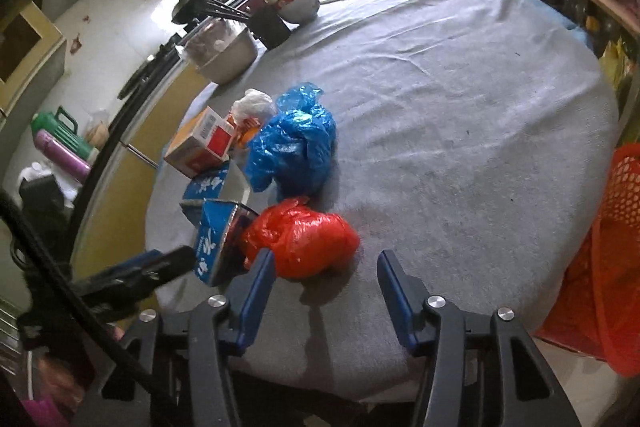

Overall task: Collect trash
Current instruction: 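Grasp the red plastic bag with the right tool while the left tool grasps a blue toothpaste box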

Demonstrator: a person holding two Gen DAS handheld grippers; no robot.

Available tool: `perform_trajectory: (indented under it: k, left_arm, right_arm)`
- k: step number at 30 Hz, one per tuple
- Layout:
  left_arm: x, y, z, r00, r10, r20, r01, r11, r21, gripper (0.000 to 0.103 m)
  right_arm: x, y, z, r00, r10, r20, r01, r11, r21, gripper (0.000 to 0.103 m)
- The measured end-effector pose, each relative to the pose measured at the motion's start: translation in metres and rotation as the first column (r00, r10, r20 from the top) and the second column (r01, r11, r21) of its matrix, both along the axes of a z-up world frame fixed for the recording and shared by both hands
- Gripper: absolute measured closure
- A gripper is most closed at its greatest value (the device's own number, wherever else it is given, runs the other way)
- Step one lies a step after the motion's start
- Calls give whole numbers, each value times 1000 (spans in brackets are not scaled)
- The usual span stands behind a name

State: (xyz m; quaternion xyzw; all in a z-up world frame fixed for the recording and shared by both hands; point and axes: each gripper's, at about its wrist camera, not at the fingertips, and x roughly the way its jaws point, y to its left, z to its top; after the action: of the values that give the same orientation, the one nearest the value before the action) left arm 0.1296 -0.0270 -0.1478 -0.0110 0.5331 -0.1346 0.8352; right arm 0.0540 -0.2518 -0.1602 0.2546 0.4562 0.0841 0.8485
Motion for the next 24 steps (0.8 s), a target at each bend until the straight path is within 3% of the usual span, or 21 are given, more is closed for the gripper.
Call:
perform_trajectory:
  k: [5, 7, 9, 11, 13, 15, 24]
  left_arm:
    - [5, -9, -19, 995, -60, -82, 54, 996, -74, 14]
    - [5, -11, -25, 992, -67, -103, 58, 995, -86, 25]
    - [5, -12, -31, 990, -73, -123, 62, 994, -88, 43]
    - [4, -11, -36, 990, -70, -126, 58, 994, -93, 52]
    - [5, -11, -37, 988, -79, -133, 65, 992, -110, 64]
    - [6, -9, -38, 987, -83, -138, 66, 990, -124, 82]
    - [-6, 13, -31, 990, -89, -110, 72, 987, -144, 91]
  right_arm:
    - [15, -5, -10, 1000, -12, -28, 14, 996, 87, 46]
    - [21, -5, -15, 999, -6, -46, 12, 990, 139, 46]
    - [26, -1, -19, 998, 5, -55, 3, 988, 152, 46]
    - [30, 4, -23, 998, 12, -59, -3, 989, 151, 46]
    - [31, 7, -27, 998, 21, -57, -11, 983, 181, 63]
    - [30, 9, -27, 999, 12, -46, -4, 982, 188, 64]
    - [16, 3, -18, 1000, -19, -7, 20, 992, 122, 68]
